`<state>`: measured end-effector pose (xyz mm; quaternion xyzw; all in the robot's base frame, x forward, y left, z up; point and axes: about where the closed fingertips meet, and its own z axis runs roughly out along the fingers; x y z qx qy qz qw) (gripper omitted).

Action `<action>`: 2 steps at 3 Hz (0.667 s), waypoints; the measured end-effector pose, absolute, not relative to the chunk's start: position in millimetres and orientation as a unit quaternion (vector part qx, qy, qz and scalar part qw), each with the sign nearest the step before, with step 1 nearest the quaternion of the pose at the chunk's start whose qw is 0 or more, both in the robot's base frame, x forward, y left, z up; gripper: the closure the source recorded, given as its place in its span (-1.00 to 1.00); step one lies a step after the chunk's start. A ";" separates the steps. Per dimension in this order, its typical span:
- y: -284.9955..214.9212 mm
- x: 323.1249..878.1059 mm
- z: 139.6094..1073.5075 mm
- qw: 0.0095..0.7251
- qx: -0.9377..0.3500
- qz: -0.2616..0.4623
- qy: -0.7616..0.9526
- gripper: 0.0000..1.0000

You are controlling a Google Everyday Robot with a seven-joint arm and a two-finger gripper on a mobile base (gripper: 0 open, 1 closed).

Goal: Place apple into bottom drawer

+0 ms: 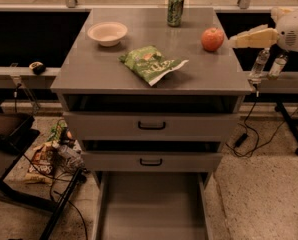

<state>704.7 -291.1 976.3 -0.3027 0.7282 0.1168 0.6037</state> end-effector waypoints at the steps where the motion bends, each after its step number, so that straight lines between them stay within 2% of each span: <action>1: -282.3 757.7 968.1 0.609 -0.264 0.098 0.742 -1.00; 2: -272.5 802.2 955.9 0.606 -0.237 0.079 0.755 -1.00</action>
Offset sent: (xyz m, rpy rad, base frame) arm 0.1515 0.0257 -0.0320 0.0135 0.0352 -0.2512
